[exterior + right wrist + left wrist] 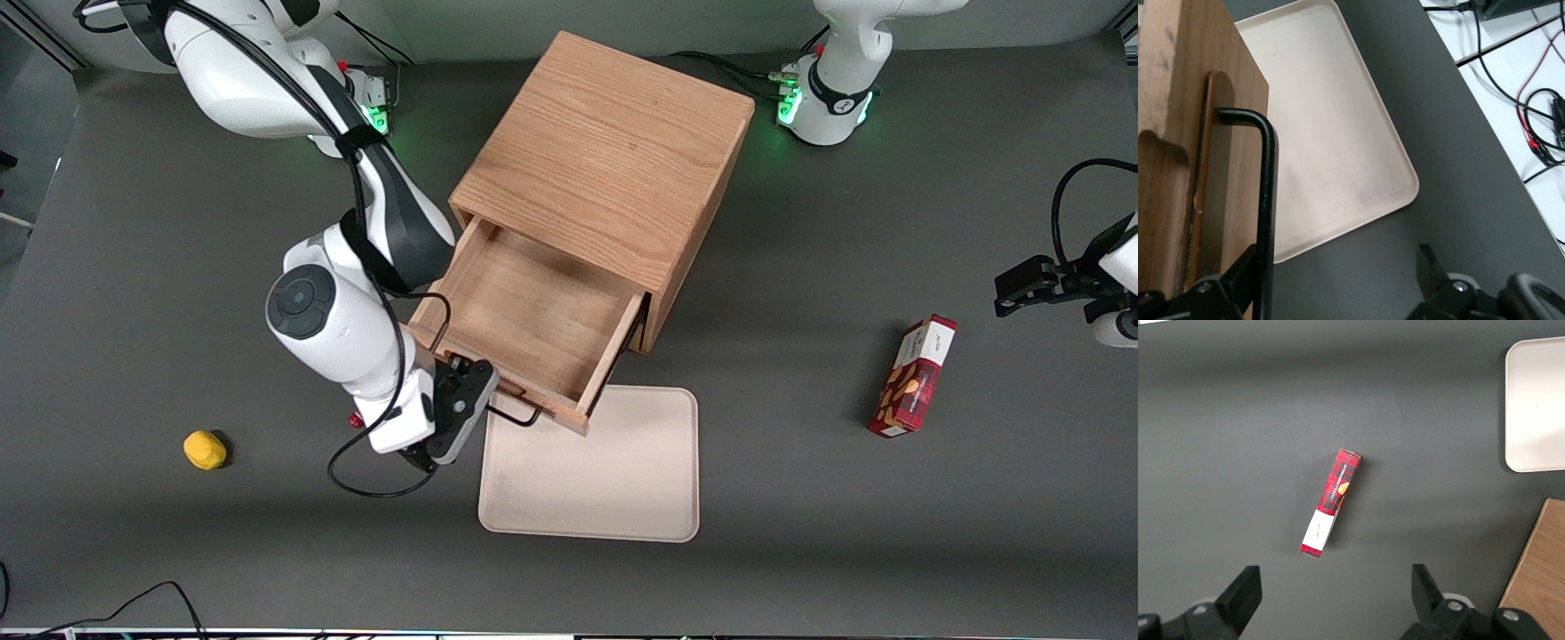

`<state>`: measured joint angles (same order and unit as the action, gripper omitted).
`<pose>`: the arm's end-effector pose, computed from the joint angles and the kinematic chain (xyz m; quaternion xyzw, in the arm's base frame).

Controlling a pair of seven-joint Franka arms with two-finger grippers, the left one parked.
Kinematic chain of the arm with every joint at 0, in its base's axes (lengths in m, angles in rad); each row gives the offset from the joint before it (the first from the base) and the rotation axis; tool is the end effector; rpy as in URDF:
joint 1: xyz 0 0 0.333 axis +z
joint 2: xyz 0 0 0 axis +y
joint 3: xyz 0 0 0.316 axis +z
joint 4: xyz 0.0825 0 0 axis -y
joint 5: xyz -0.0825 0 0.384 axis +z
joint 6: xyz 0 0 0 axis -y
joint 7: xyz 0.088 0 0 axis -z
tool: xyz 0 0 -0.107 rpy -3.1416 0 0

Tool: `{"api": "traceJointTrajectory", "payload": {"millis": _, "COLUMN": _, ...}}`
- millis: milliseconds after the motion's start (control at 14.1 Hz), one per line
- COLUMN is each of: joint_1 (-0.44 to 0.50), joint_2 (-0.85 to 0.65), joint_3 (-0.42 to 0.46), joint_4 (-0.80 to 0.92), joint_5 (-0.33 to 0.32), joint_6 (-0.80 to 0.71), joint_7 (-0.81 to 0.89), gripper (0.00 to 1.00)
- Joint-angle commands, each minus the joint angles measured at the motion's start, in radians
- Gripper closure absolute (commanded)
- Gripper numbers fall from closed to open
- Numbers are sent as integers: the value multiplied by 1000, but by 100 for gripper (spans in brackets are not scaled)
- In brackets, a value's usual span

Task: Open upper drawer
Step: 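Pull the upper drawer outward by its handle with the right gripper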

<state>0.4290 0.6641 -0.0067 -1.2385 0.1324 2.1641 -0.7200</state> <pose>0.6928 0.3185 0.4036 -0.8478 -0.5109 -0.1372 0.0373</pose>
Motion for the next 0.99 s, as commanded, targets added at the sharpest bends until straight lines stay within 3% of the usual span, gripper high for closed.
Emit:
{"api": "traceJointTrajectory", "payload": {"millis": 0, "joint_1": -7, "joint_2": 26, "joint_3": -13, "joint_4": 53, "joint_5": -11, "joint_6": 2, "joint_7": -27, "gripper": 0}}
{"api": "traceJointTrajectory", "payload": {"millis": 496, "joint_1": -13, "joint_2": 12, "joint_3": -16, "joint_4": 68, "joint_5": 7, "joint_6": -7, "joint_7": 16, "gripper": 0}}
{"api": "traceJointTrajectory", "payload": {"millis": 920, "joint_1": -4, "joint_2": -12, "joint_3": -12, "joint_4": 44, "joint_5": 111, "joint_6": -65, "joint_7": 138, "gripper": 0}}
